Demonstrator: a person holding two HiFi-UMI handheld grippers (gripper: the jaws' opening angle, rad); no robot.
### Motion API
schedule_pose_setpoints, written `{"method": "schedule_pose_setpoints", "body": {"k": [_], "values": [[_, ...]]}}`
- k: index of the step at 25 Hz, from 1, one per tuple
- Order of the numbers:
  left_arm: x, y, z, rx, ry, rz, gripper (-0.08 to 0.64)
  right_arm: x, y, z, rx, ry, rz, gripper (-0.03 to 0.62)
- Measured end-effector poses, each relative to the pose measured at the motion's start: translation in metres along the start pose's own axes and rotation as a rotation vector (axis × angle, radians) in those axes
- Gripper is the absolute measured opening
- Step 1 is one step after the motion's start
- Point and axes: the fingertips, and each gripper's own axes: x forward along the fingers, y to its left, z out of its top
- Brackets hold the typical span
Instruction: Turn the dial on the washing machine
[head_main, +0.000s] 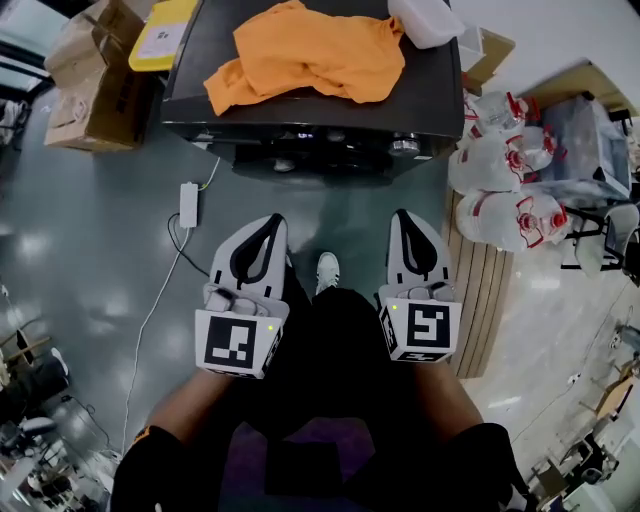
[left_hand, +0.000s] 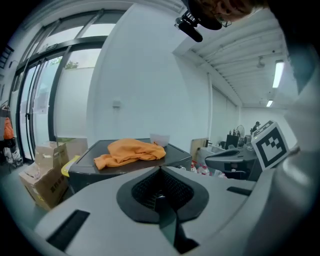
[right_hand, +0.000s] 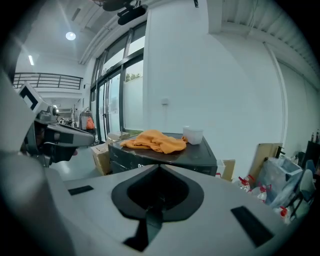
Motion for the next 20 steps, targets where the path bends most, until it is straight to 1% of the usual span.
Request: {"method": "schedule_pose_setpoints", "body": {"k": [3,6,7,8,9,10,14,15,16,18,20], "values": [[0.015,-0.003,-0.001,0.025,0.015,-0.035,0.014,0.003,-0.006,-0.005,0.013,0.014,-0.027,0.017],[0.028,-0.005,0.0,0.046,0.011,-0.059,0.015,0.007,-0.011,-0.011,0.028,0.028,-0.042,0.025],[0.031,-0.004,-0.001,0.05,0.013,-0.065,0.015,0.01,-0.012,-0.014,0.033,0.034,-0.044,0.061],[0.035,-0.004,-0.002,0.052,0.018,-0.071,0.019,0.012,-0.012,-0.016,0.039,0.041,-0.043,0.14],[0.038,-0.003,-0.003,0.052,0.022,-0.074,0.033,0.015,-0.012,-0.019,0.043,0.047,-0.041,0.187],[0.041,-0.002,-0.004,0.05,0.027,-0.077,0.083,0.017,-0.012,-0.021,0.043,0.052,-0.038,0.217],[0.053,0.004,-0.009,0.037,0.027,-0.074,0.213,0.028,-0.015,-0.026,0.025,0.054,-0.044,0.319],[0.055,0.006,-0.009,0.034,0.019,-0.067,0.246,0.03,-0.016,-0.026,0.017,0.051,-0.052,0.335],[0.056,0.009,-0.01,0.032,0.011,-0.06,0.261,0.032,-0.017,-0.026,0.009,0.049,-0.059,0.347],[0.057,0.012,-0.011,0.029,0.004,-0.05,0.278,0.036,-0.019,-0.027,-0.003,0.047,-0.069,0.364],[0.059,0.015,-0.013,0.02,-0.003,-0.044,0.284,0.04,-0.021,-0.029,-0.011,0.052,-0.074,0.367]]}}
